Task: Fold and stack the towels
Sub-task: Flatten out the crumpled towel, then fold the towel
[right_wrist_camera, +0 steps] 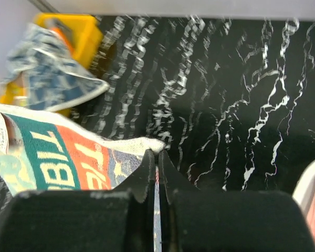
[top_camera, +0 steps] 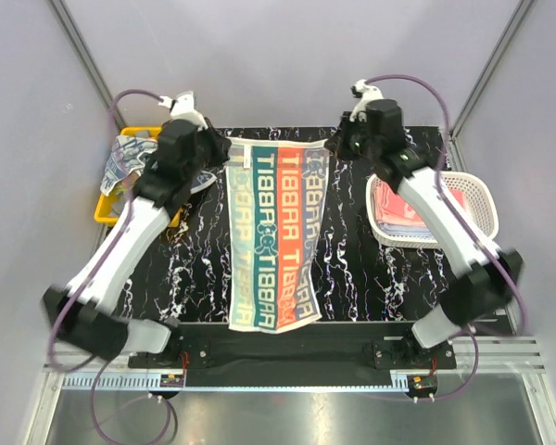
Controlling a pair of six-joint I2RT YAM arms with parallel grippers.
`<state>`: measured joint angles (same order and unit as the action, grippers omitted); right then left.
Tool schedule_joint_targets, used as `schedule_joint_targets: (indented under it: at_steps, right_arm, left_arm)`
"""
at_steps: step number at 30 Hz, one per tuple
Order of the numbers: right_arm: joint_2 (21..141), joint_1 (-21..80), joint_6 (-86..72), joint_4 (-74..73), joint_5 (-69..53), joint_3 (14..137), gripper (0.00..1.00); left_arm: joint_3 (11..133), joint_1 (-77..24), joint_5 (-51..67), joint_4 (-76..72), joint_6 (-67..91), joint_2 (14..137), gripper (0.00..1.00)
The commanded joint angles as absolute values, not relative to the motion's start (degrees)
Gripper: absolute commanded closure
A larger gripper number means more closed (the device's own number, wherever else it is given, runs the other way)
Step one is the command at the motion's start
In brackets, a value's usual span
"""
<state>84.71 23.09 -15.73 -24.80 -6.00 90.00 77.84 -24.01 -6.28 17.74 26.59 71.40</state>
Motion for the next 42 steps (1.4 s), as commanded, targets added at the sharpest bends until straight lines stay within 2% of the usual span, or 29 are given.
schedule_joint_targets:
  at_steps: [1, 2, 9, 12, 16, 19, 31, 42]
  right_arm:
    - [97.09, 20.75, -14.41, -17.85, -4.48, 94.73, 1.0]
    - [99.99, 19.35, -14.68, -17.06, -5.53, 96.75, 1.0]
    - [125.55, 15.65, -15.21, -19.77, -8.61, 120.63, 1.0]
    - [131.72, 14.86, -15.21, -21.09, -9.05, 127.25, 1.0]
    - [134.82, 14.33, -15.56, -21.01, -9.4, 129.64, 1.0]
    - [132.9, 14.33, -15.99, -19.17, -9.93, 125.61, 1.0]
    - [109.53, 15.91, -19.16, -11.6, -12.92, 88.81, 1.0]
    - [94.05, 21.35, -21.53, -9.58, -11.51, 66.19, 1.0]
  left_arm:
    - [79.88, -16.9, -1.94, 9.15, 26.19, 81.88, 1.0]
    - [81.46, -15.74, -0.8, 8.71, 26.02, 87.92, 1.0]
    - [98.07, -10.2, 3.95, 8.17, 26.46, 109.65, 1.0]
    - [103.26, -9.23, 4.83, 8.79, 26.89, 115.46, 1.0]
    - [106.17, -8.62, 6.24, 9.05, 27.42, 119.0, 1.0]
    - [103.11, -8.61, 6.77, 8.01, 28.21, 117.35, 1.0]
    - [74.13, -10.19, 7.39, 5.89, 32.34, 98.71, 1.0]
    - [54.5, -13.97, 6.15, 6.51, 34.54, 84.3, 1.0]
